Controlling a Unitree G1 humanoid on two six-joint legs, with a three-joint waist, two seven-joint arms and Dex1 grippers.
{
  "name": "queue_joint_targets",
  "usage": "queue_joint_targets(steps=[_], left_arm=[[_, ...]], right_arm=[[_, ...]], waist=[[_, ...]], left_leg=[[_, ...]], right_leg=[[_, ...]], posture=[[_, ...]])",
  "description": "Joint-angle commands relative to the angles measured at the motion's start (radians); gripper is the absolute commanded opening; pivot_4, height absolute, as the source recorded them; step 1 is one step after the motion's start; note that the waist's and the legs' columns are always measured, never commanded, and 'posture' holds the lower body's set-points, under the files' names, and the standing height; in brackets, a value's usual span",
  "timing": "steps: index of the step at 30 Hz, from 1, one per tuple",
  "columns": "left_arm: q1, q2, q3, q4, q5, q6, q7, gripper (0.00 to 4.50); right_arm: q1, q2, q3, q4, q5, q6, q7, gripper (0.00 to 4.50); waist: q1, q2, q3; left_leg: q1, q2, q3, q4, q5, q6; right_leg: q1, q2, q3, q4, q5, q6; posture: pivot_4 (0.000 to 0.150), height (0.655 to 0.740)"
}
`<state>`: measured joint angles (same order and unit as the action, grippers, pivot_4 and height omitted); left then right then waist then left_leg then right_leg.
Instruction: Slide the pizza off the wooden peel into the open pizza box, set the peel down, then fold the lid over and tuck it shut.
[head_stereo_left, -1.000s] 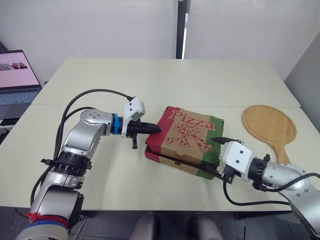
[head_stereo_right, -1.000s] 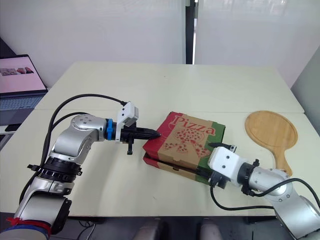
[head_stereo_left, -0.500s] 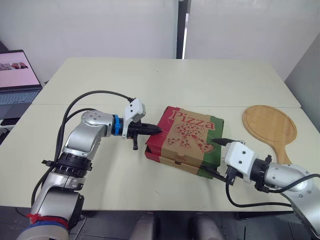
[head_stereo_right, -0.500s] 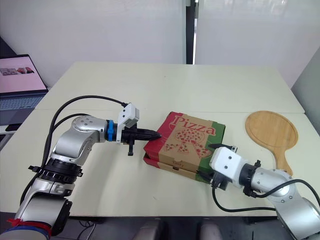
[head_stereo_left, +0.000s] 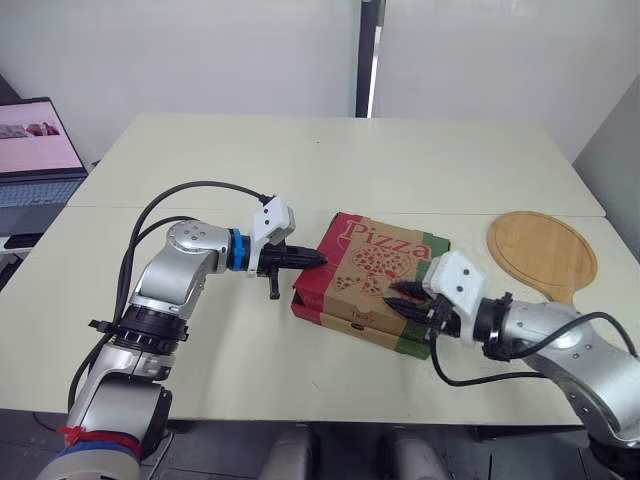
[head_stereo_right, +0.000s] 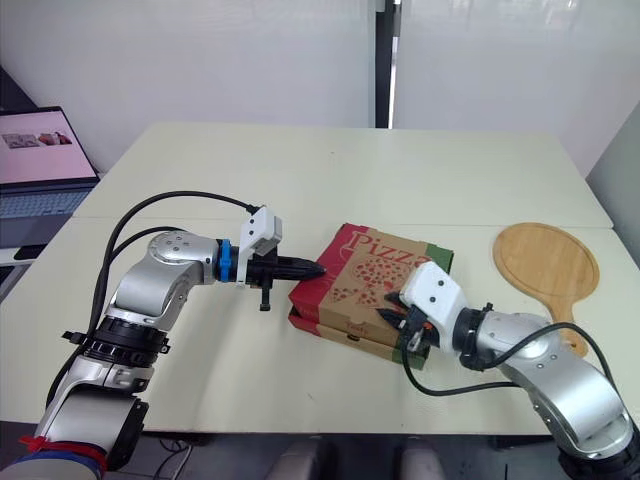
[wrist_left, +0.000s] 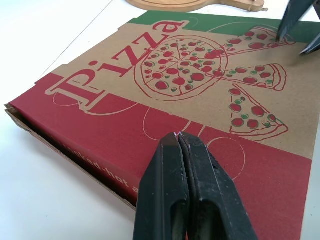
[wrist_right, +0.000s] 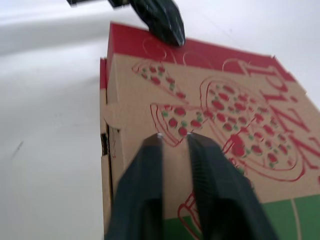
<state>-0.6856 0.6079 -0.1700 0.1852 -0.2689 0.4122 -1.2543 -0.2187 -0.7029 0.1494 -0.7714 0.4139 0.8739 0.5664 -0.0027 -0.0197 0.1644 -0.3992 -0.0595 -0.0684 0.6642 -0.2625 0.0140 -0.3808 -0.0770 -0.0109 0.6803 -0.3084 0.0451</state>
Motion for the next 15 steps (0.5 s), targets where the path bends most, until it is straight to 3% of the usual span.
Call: queue_joint_targets(steps=[1,7,15], left_arm=[[0.003,0.011,0.022,-0.039,-0.017,0.022,0.008,0.00],[-0.020,0.080,0.115,-0.113,-0.113,0.128,-0.014,0.00],[0.009,0.230,0.060,-0.024,-0.023,0.021,-0.110,0.00]], right_arm=[[-0.020,-0.006,0.013,0.002,-0.028,-0.025,-0.003,0.02],[-0.009,-0.016,0.039,0.019,-0.057,-0.049,0.016,0.02],[-0.005,-0.021,0.049,0.020,-0.071,-0.062,0.028,0.02]], waist=[[0.000,0.000,0.000],[-0.002,0.000,0.000],[-0.005,0.000,0.000]], left_leg=[[0.000,0.000,0.000,0.000,0.000,0.000],[-0.001,0.000,0.000,0.000,0.000,0.000],[-0.001,0.000,0.000,-0.001,0.000,0.000]], right_leg=[[0.000,0.000,0.000,0.000,0.000,0.000],[-0.002,0.000,0.000,0.000,0.000,0.000],[-0.003,0.001,0.000,0.001,0.000,0.000]], posture=[[0.150,0.7281],[0.150,0.7281],[0.150,0.7281]])
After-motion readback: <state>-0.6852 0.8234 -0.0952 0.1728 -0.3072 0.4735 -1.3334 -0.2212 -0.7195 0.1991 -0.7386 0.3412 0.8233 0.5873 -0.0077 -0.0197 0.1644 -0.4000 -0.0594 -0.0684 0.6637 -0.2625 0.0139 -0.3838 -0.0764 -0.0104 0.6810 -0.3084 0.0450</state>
